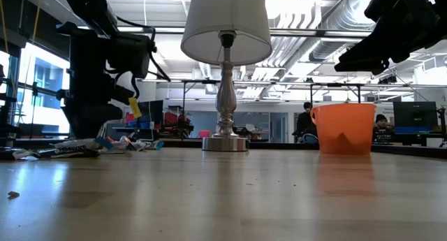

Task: Sort candy
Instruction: Put the orange chocolate bar into the black bucket

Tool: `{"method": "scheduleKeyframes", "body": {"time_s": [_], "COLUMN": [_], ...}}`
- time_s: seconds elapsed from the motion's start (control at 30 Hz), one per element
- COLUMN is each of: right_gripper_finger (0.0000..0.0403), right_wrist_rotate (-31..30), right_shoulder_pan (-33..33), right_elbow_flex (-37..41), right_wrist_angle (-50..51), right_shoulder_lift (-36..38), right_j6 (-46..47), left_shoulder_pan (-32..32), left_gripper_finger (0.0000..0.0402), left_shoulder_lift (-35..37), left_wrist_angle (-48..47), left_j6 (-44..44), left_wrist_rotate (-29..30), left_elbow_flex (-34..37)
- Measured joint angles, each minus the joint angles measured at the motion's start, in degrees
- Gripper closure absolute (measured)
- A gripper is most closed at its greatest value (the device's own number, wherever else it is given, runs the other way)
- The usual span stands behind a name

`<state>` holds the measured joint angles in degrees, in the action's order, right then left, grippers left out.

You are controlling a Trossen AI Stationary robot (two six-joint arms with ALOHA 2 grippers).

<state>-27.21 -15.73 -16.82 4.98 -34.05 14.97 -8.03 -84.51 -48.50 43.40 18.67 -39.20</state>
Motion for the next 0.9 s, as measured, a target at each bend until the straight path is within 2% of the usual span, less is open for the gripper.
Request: {"method": "scheduleKeyframes", "body": {"time_s": [0.3,0.4,0.53,0.67,0.83,0.9], "right_gripper_finger": [0.0222,0.0222,0.0222,0.0222,0.0222,0.0222], "right_wrist_rotate": [-0.01,0.0,0.01,0.01,-0.01,-0.01], "right_shoulder_pan": [0.0,0.0,0.0,-0.02,0.0,0.0], "right_elbow_flex": [0.0,0.0,0.0,-0.02,0.0,0.0], "right_wrist_angle": [0.01,0.01,0.01,0.01,0.01,0.01], "right_shoulder_lift": [-0.01,-0.01,-0.01,-0.01,-0.01,-0.01], "right_j6": [-0.01,-0.01,0.0,-0.01,0.01,0.0], "left_shoulder_pan": [0.15,0.2,0.22,0.83,4.28,6.31], "left_gripper_finger": [0.036,0.0388,0.0392,0.0376,0.0355,0.035], "left_shoulder_lift": [0.02,0.04,0.04,0.13,0.06,0.48], "left_wrist_angle": [0.36,0.37,0.71,2.22,1.48,-0.66], "left_j6": [-1.01,-1.0,0.44,2.23,6.02,6.52], "left_wrist_rotate": [-0.04,-0.04,-0.9,-4.89,-9.96,-10.21], "left_elbow_flex": [0.0,0.0,0.0,-0.28,-1.38,-2.61]}}
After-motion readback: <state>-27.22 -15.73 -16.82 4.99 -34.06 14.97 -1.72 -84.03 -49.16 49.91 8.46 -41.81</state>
